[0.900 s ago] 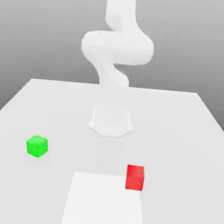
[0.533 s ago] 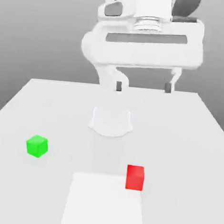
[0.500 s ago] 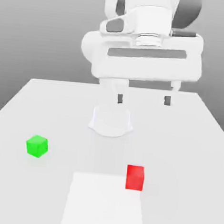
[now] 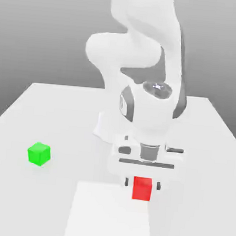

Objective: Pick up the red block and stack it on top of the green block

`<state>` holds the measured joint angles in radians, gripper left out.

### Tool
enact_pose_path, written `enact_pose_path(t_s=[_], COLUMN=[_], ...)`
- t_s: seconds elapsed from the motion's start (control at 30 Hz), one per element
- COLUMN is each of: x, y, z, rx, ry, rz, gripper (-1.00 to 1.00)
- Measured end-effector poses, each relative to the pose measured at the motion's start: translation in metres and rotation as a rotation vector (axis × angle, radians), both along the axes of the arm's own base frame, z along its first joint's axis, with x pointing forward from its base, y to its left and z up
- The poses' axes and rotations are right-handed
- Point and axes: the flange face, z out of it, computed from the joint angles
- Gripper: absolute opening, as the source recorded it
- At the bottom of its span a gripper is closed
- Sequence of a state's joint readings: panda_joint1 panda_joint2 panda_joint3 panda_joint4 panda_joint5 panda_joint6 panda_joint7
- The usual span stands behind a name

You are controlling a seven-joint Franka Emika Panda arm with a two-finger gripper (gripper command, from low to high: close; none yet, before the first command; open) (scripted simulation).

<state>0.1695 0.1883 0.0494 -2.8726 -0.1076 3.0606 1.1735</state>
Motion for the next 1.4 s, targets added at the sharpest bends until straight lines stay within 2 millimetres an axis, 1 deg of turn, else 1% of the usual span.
enact_pose_path(t_s=[0.13,0.17,0.23,0.4,0.43,0.5,0.6,0.7,0.77,0.83,0.93,1.0,1.03,1.07,1.17,1.33,1.37,1.4], x=[0.0,0.0,0.001,0.0,0.002,0.006,0.005,-0.007,-0.022,-0.042,-0.08,-0.109,-0.12,-0.125,-0.127,-0.129,-0.13,-0.13], y=[0.0,0.0,0.0,0.001,-0.008,-0.04,-0.102,-0.164,-0.203,-0.239,-0.287,-0.313,-0.322,-0.327,-0.331,-0.331,-0.33,-0.33], z=[-0.002,0.001,0.014,0.054,0.061,0.07,0.079,0.087,0.091,0.095,0.099,0.101,0.1,0.097,0.08,0.044,0.038,0.038], rx=[0.0,0.0,-0.001,-0.002,-0.003,-0.007,-0.014,-0.018,-0.018,-0.017,-0.012,-0.006,-0.001,0.003,0.014,0.009,0.005,0.005], ry=[0.0,0.0,-0.001,-0.001,-0.001,-0.004,-0.007,-0.009,-0.009,-0.008,-0.005,-0.003,-0.002,-0.001,-0.001,-0.002,-0.001,-0.001], rz=[0.0,0.0,0.0,0.003,-0.026,-0.134,-0.343,-0.56,-0.706,-0.851,-1.069,-1.214,-1.267,-1.293,-1.314,-1.318,-1.318,-1.316], gripper=[-1.0,-1.0,-1.0,-1.0,-1.0,-1.0,-1.0,-1.0,-1.0,-1.0,-1.0,-1.0,-1.0,-1.0,-1.0,-1.0,1.0,1.0])
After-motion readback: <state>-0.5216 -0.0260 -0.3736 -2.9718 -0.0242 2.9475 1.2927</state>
